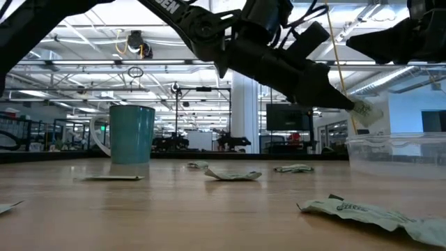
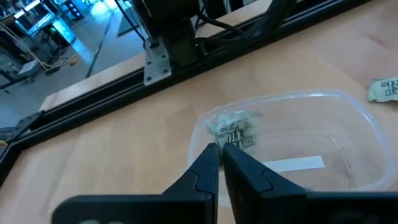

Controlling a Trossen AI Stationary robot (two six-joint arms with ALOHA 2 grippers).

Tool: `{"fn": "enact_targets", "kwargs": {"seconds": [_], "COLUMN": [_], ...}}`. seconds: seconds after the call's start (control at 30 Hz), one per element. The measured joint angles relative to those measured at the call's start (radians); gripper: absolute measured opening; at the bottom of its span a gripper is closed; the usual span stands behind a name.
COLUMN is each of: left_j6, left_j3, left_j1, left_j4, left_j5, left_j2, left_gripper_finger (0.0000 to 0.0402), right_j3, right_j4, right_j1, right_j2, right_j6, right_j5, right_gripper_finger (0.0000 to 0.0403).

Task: Pick and place Stevia / Truvia into bins
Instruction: Put the green stevia packet into the container, then put the white stevia packet into the container

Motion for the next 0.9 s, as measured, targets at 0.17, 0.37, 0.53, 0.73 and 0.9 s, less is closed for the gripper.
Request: {"fn": "enact_targets", "kwargs": {"seconds": [0.17,0.37,0.53,0.73,0.9], "left_j6": [-0.006,0.015,-0.016,-0.058,-0.016], "left_j3": [0.000,0.000,-0.001,0.000,0.000], "left_j1": [0.010,0.009,0.005,0.002,0.012], "left_j4": [-0.006,0.002,-0.012,-0.208,-0.485], "left_j5": [0.040,0.025,-0.041,-0.099,-0.161], "left_j2": [0.002,0.002,-0.047,-0.248,-0.466], "left_gripper_finger": [0.0053,0.0071,0.0077,0.0066,0.0061], "right_j3": [0.000,0.000,0.000,0.000,0.001], "right_j4": [-0.038,-0.111,-0.130,-0.069,0.118], "right_j1": [0.000,0.000,0.000,0.000,-0.001], "right_j2": [0.000,0.000,0.012,0.102,0.242], "right_j6": [0.099,0.225,0.277,0.281,0.254], "right_j5": [0.000,0.000,0.000,0.020,0.049], "right_gripper_finger": [0.0105,0.0105,0.0105,0.0105,0.0105]}}
